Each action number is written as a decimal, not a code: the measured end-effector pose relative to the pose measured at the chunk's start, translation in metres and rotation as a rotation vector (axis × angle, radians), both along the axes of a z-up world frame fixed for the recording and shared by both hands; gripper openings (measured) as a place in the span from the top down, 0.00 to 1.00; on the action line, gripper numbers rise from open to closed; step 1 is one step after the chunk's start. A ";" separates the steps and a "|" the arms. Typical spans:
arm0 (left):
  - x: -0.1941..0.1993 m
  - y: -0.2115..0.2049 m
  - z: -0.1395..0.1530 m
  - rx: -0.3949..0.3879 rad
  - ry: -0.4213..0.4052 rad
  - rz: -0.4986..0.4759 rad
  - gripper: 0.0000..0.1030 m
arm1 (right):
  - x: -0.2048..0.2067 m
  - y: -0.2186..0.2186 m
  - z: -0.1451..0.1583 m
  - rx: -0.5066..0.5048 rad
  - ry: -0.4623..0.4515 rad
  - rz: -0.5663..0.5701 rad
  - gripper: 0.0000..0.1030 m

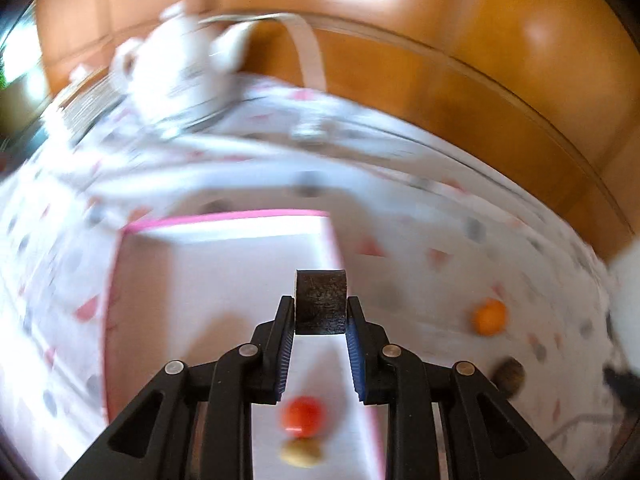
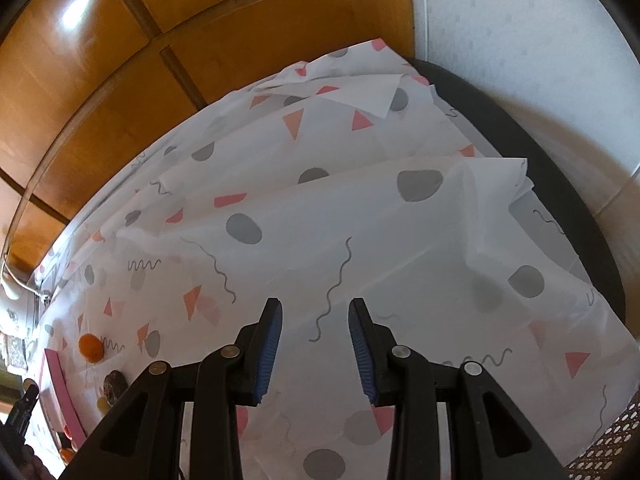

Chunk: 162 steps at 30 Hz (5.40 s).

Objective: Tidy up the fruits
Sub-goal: 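Carry the log slice into the pink tray and open the left tool, then move the right tool over the cluster toward the yellow potato, then grasp the yellow potato with the right tool, then carry the yellow potato into the pink tray and open the right tool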

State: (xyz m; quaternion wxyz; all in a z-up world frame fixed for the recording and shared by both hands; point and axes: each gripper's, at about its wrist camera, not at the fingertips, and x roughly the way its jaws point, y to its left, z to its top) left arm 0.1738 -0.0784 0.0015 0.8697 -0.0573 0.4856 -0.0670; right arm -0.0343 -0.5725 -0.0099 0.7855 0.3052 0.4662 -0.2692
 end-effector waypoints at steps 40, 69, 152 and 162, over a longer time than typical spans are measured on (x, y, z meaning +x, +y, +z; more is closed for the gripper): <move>-0.065 0.061 -0.002 0.110 -0.127 0.100 0.33 | -0.007 -0.011 -0.006 -0.117 0.123 -0.115 0.66; -0.135 0.053 0.028 0.128 -0.277 0.082 0.00 | 0.001 -0.002 -0.017 -0.118 0.170 -0.070 0.66; -0.143 0.202 -0.013 0.030 -0.133 0.480 0.00 | 0.093 0.407 0.012 -0.133 -0.111 1.175 0.76; -0.146 0.203 -0.014 0.014 -0.130 0.471 0.00 | 0.088 0.464 -0.001 -0.088 -0.100 1.264 0.76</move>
